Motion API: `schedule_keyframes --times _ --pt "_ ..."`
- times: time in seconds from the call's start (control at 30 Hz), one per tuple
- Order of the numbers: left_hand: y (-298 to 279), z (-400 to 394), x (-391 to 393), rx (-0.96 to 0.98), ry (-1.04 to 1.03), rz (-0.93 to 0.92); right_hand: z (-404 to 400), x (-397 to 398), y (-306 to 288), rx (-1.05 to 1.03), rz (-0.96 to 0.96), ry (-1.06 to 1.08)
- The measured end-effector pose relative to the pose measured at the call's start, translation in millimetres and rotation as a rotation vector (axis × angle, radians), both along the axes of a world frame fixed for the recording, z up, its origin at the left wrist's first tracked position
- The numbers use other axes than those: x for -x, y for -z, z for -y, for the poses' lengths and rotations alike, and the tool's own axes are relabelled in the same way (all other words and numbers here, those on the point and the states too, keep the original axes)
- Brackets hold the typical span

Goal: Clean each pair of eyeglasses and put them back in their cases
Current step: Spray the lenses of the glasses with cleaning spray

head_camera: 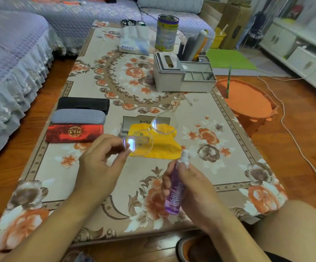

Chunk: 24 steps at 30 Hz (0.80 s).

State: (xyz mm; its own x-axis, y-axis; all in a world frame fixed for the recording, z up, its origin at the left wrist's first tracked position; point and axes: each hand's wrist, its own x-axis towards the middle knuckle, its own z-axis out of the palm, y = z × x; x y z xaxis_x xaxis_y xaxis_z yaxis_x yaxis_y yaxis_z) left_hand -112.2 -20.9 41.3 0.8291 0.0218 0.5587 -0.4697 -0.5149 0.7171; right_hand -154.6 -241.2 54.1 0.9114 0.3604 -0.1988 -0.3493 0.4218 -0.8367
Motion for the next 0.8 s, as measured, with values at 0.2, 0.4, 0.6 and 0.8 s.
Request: schedule_keyframes --times 0.2,0.4,0.6,0.8 --pt "-2.2 -3.0 7.1 -0.202 0.072 0.132 -11.9 13.5 -25.0 0.632 0.268 0.142" --pt "-0.4 -7.4 8.4 -0.441 0.096 0.251 -31.6 22.1 -39.0 0.533 0.089 0.13" --pt "-1.6 -9.6 8.6 -0.51 0.104 0.241 -43.2 14.0 -29.9 0.71 0.123 0.175" --pt "-3.7 -8.4 8.7 -0.509 0.127 0.224 -45.6 9.4 -28.9 0.766 0.147 0.258"
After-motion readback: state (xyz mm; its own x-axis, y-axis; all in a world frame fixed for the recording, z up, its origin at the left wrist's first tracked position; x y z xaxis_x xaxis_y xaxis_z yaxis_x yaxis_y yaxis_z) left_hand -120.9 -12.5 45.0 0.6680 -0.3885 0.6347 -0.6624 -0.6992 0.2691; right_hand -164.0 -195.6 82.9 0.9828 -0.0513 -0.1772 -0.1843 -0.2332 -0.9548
